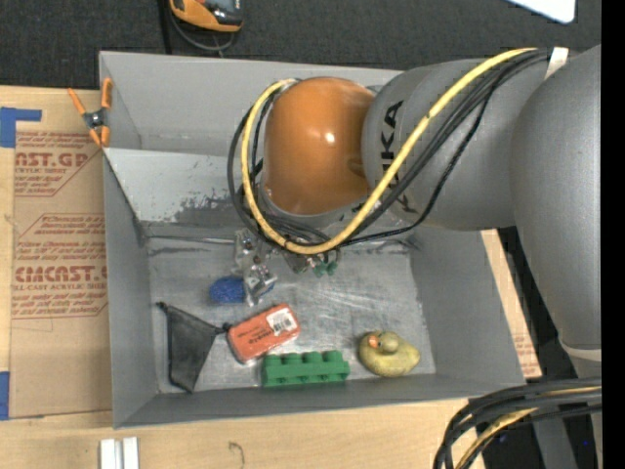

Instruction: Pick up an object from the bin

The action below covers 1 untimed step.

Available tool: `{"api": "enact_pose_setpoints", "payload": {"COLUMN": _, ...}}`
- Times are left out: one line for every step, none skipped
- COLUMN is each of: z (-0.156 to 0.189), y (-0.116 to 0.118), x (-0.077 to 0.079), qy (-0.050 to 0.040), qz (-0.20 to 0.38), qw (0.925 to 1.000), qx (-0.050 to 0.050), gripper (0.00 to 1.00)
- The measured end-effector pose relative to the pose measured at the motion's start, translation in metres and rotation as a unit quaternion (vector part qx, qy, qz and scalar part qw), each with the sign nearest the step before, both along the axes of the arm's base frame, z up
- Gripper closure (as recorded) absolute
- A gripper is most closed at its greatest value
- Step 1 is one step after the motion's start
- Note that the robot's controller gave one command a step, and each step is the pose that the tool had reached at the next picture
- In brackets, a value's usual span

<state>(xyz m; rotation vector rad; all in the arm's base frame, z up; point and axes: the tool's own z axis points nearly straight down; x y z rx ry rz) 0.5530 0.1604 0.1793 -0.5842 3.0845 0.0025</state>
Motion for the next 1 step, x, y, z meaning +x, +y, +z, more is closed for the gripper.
{"api": "enact_pose_setpoints", "payload": {"z": 0.0, "y": 0.0, "x": 0.0, "qy": 0.0, "qz": 0.0, "qw": 1.0, "qx": 0.0, "gripper": 1.0}}
